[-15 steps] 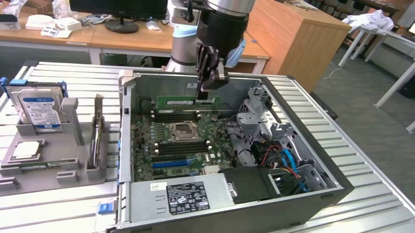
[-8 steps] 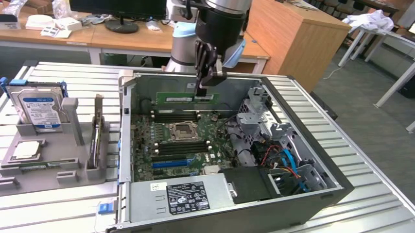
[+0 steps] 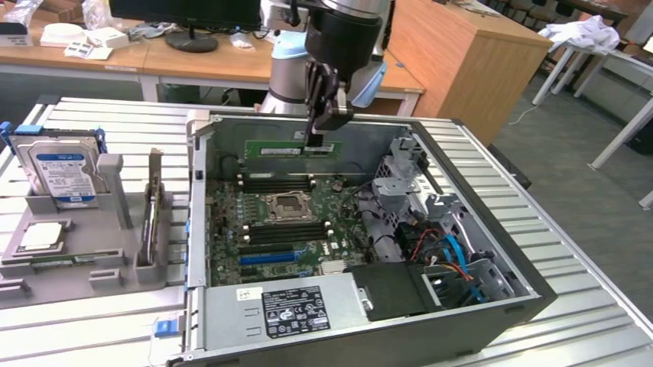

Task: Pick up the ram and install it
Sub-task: 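Pick up the ram and move it above insertion slot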

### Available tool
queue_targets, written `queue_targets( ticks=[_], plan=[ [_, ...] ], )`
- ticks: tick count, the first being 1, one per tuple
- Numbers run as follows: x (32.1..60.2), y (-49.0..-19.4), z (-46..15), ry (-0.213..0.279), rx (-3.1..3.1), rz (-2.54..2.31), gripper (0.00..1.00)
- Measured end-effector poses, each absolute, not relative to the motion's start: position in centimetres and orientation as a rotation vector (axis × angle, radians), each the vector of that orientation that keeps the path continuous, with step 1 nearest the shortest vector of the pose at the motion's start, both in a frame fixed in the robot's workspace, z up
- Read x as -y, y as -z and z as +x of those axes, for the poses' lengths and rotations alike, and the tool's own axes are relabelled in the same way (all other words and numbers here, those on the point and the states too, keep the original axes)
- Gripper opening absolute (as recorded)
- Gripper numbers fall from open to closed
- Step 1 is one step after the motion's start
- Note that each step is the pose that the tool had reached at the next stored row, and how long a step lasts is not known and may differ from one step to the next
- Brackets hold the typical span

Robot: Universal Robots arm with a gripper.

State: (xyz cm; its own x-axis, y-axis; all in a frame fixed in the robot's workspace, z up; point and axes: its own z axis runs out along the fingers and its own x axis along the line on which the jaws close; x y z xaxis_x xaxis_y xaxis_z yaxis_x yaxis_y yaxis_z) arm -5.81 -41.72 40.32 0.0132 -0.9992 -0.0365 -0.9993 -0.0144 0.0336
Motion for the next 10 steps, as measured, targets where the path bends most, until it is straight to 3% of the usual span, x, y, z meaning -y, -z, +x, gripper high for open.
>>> queue_targets(
  ticks=[10],
  plan=[
    [41.72, -39.46, -5.81, -0.078, -2.204, -2.235, 0.12]
  ],
)
